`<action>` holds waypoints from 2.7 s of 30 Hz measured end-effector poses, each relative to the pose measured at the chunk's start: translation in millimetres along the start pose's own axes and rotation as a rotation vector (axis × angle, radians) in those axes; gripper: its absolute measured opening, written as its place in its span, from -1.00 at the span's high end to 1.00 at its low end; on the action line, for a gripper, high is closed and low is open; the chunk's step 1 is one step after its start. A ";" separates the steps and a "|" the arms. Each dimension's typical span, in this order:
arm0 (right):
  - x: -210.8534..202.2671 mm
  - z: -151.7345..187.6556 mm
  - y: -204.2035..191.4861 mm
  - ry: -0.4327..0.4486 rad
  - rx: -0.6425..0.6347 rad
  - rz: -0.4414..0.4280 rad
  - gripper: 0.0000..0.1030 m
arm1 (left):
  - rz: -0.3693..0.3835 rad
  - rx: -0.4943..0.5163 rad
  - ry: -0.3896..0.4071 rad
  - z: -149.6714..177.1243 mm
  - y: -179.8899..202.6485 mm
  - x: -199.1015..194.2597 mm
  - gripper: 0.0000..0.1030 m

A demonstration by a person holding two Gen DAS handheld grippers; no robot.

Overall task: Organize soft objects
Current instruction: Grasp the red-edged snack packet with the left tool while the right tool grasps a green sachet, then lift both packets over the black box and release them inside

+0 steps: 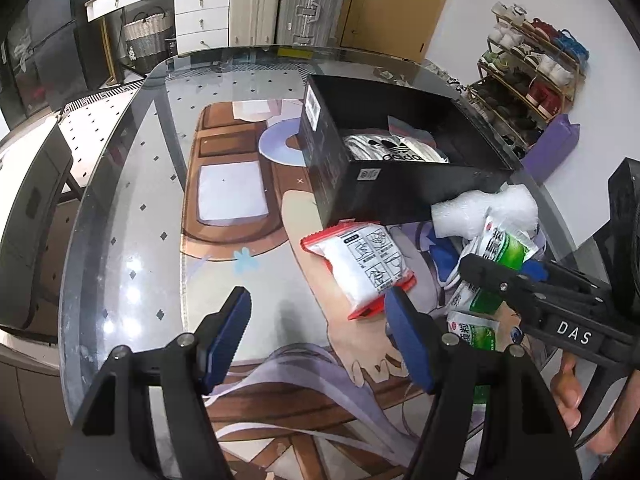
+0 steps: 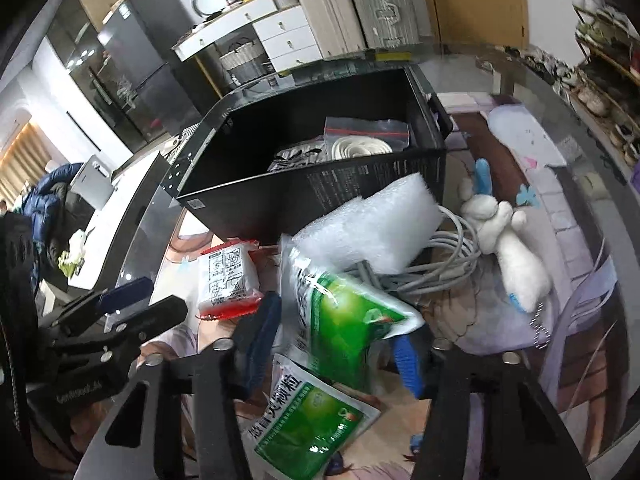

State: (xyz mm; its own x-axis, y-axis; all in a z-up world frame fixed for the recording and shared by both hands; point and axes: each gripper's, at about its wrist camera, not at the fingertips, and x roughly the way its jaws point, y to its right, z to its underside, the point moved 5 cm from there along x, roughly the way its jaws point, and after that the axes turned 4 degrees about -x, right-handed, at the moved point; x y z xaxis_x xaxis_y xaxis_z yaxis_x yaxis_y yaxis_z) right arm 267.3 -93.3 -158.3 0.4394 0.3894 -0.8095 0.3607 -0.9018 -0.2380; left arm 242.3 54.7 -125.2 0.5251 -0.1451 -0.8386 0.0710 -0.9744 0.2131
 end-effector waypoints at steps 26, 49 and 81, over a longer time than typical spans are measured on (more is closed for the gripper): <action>-33.8 4.2 11.2 0.017 -0.140 -0.094 0.32 | -0.097 0.002 -0.049 -20.5 34.3 54.6 0.04; -49.8 5.6 -9.9 0.057 -0.246 -0.087 0.33 | -0.023 0.122 0.102 -2.2 54.7 -26.6 0.17; -138.0 -107.9 -47.3 0.543 -0.361 0.012 0.33 | 0.020 0.089 0.577 -94.2 72.0 -99.9 0.17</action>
State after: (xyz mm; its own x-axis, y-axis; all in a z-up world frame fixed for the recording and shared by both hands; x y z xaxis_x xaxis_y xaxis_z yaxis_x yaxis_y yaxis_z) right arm 278.4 -84.2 22.6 0.7642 0.5046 -0.4017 0.5655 -0.8237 0.0412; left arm 274.9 15.1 21.1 0.9043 -0.0711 -0.4210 -0.0018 -0.9867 0.1627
